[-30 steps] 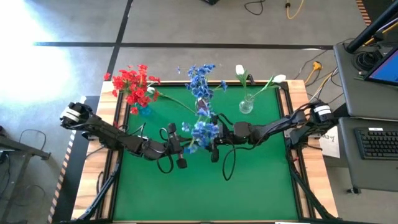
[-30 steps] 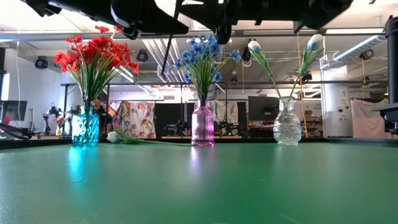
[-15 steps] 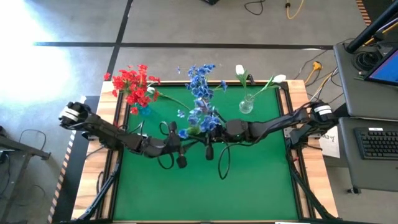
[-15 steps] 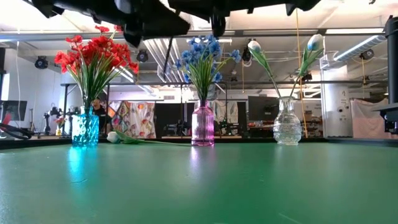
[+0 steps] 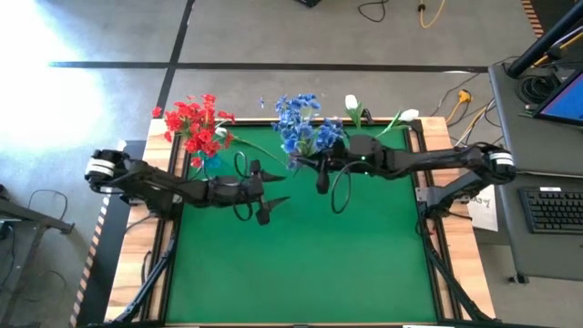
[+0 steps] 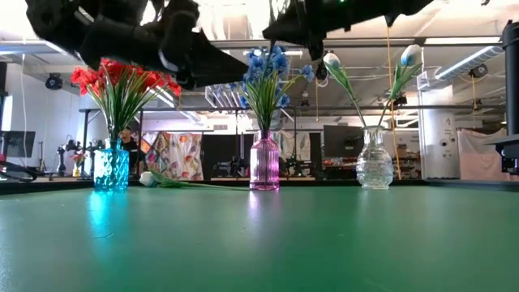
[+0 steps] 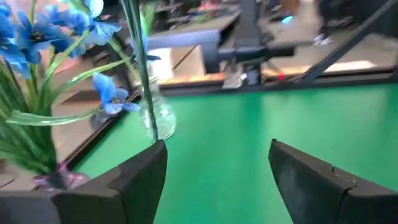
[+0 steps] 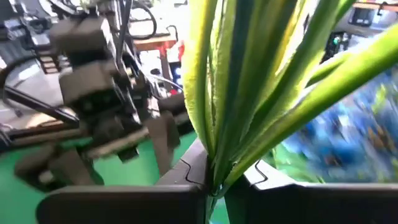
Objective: Sort flowers into vase by color
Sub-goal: Put the blue flowers into the purple vase
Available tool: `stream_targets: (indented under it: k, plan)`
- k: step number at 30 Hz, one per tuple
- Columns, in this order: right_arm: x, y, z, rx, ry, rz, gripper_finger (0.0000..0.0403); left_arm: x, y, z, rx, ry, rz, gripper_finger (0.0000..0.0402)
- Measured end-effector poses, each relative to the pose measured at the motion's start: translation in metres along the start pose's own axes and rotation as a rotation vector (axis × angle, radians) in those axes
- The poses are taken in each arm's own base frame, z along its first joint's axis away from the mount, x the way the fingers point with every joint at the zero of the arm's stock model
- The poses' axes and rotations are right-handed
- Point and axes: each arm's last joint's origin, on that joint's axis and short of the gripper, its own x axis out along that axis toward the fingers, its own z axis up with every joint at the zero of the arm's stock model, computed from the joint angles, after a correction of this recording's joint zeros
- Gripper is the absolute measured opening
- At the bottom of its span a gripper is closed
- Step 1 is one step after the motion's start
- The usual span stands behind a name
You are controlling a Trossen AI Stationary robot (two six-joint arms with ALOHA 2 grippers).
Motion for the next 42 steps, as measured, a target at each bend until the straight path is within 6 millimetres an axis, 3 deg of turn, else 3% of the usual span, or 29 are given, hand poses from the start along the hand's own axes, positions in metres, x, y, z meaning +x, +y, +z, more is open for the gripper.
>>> stream_targets:
  k: [7,13,18,23,29,37,42]
  plan:
    - [-0.019,-0.002,-0.022,0.067,-0.087,-0.005,0.0018,-0.011,0.019,-0.016,0.010,-0.055,0.091,0.0256]
    - [-0.024,-0.010,-0.042,0.097,-0.069,-0.238,0.0018,-0.011,0.024,-0.026,0.025,-0.019,0.120,0.0256]
    - [-0.022,-0.014,-0.045,0.085,-0.054,-0.282,0.0018,-0.010,0.029,-0.045,-0.030,0.033,0.142,0.0256]
    - [-0.022,-0.024,-0.039,0.042,-0.074,-0.408,0.0018,0.003,0.049,-0.045,0.007,0.005,0.235,0.0256]
    - [-0.023,-0.036,-0.038,0.022,-0.069,-0.443,0.0018,0.028,0.068,-0.061,0.013,0.057,0.265,0.0256]
    - [-0.023,-0.042,-0.038,0.010,-0.066,-0.457,0.0018,0.064,0.089,-0.066,0.023,0.012,0.324,0.0256]
    - [-0.023,-0.042,-0.037,0.006,-0.068,-0.436,0.0018,0.069,0.101,-0.073,-0.002,0.027,0.360,0.0256]
